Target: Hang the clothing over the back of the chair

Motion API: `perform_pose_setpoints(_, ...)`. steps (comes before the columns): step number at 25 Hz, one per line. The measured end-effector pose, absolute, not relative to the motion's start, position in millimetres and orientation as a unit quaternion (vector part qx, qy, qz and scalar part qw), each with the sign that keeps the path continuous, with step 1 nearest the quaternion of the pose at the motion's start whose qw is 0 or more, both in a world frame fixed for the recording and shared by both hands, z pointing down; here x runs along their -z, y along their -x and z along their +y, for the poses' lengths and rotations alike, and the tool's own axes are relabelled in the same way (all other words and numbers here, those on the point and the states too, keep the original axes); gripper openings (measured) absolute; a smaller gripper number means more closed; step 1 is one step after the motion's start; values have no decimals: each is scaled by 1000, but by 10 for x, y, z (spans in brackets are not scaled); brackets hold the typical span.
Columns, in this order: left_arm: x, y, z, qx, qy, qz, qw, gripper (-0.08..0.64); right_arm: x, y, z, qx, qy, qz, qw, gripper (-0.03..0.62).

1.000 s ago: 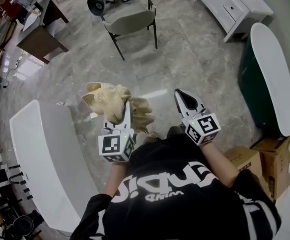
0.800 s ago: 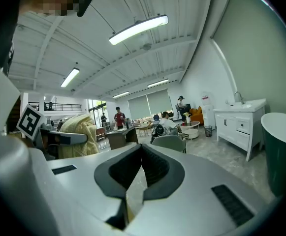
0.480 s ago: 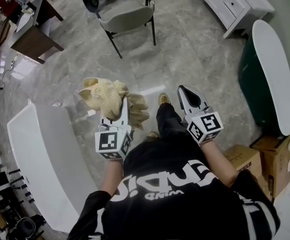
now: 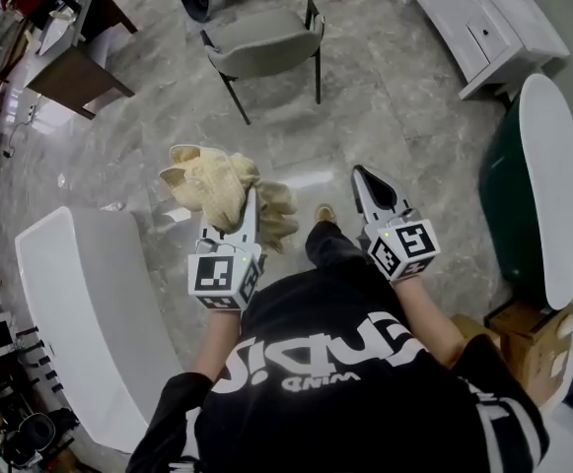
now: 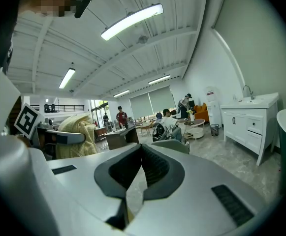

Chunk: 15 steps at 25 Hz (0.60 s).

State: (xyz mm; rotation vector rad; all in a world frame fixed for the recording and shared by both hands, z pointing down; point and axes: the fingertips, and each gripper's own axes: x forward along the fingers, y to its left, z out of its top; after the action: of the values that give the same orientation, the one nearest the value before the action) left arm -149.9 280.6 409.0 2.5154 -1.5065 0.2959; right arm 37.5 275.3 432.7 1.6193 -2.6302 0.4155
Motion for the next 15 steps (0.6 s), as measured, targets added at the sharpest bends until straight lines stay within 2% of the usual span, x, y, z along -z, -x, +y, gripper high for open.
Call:
perform_pose_setpoints(8, -4011, 1065, 1944, -107, -840, -524, 94, 57, -4241, -749, 1810, -130, -494, -860, 11, 14)
perform_pose_setpoints(15, -3872, 869, 1589, -92, -840, -526, 91, 57, -4180, -881, 1413, -130, -469, -873, 15, 14)
